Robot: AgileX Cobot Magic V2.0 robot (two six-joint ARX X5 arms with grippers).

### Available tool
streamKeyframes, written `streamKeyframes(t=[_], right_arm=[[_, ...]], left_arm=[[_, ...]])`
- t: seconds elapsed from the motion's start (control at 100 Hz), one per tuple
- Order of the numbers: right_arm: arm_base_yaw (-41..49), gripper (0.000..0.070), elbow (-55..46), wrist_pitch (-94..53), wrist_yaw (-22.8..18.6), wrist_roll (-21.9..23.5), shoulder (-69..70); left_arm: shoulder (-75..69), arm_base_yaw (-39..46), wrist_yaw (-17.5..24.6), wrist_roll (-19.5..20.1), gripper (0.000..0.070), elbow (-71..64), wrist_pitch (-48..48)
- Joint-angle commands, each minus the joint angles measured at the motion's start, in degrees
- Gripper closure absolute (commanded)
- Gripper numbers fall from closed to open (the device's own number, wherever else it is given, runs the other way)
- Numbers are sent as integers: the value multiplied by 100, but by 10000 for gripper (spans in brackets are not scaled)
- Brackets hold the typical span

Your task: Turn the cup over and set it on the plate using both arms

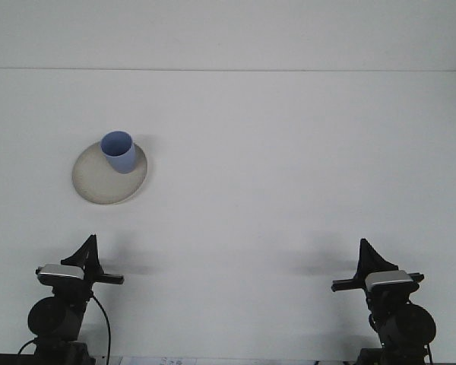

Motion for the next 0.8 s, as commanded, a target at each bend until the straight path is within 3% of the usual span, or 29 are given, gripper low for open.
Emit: streamKeyframes(t=[0.0, 0.16, 0.79], right_arm=[[-35, 698, -146, 125, 85, -44, -81], [-122, 698, -651, 466, 96, 109, -74], [-192, 698, -643, 479, 83, 133, -74]], left_arm=[[-9, 2, -31, 24, 687, -111, 57], [-9, 2, -31, 24, 687, -111, 57], [-7, 0, -31, 26, 687, -109, 57]])
